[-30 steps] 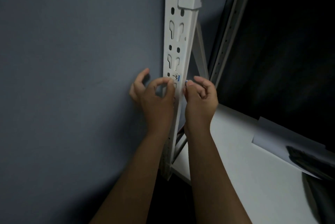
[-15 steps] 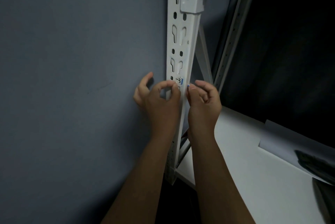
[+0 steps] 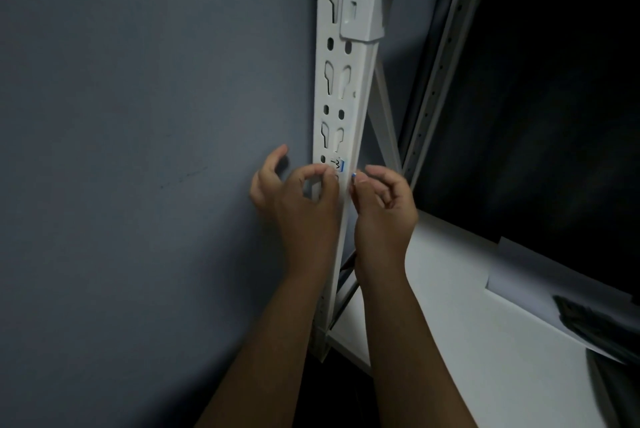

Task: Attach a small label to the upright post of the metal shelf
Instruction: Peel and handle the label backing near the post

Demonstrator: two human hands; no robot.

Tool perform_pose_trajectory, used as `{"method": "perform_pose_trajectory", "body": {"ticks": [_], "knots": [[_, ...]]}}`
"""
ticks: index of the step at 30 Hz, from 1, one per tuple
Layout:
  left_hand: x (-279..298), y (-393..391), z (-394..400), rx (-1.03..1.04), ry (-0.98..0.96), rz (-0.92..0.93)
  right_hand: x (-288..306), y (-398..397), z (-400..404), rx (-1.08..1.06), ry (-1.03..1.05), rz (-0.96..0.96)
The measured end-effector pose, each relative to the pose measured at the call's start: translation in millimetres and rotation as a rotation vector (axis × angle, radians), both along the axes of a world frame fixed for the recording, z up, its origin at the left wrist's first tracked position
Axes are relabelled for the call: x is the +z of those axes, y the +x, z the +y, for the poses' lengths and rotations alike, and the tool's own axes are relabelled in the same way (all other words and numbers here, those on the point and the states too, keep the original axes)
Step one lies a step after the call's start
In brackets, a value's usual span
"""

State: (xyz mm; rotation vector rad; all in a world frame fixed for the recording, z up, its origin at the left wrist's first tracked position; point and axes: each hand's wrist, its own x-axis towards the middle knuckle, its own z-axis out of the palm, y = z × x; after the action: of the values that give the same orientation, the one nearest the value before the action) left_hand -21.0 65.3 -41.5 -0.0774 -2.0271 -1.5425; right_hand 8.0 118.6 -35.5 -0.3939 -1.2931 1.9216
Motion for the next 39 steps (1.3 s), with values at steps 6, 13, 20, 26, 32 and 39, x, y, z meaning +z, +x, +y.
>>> {"method": "perform_pose_trajectory", "body": {"ticks": [6,13,20,26,32,39], "knots": [[-3.1,0.2,5.5,0.036,-0.005,-0.022,-0.8,0.5,0.9,-0.002,0.005,-0.011],[0.7,-3.3,6.0,0.004,0.032,-0.055,-0.3,-0.6,1.8,0.006,0.010,-0.001],[1.6,-6.3,4.5,-0.037,-0.001,-0.025,-1.2,-1.7,2.4,0.013,0.023,0.009],[0.2,-5.2,2.7,-0.053,-0.017,-0.013,-1.5,-0.4,2.3,0.007,0.025,-0.006],[-0.1,-4.3,3.1,-0.048,-0.001,0.004,-1.0,0.8,2.5,0.016,0.030,-0.008],[0.3,-0.9,0.9,-0.091,-0.002,-0.024,0.0,2.1,3.0,0.027,0.028,-0.013]]}}
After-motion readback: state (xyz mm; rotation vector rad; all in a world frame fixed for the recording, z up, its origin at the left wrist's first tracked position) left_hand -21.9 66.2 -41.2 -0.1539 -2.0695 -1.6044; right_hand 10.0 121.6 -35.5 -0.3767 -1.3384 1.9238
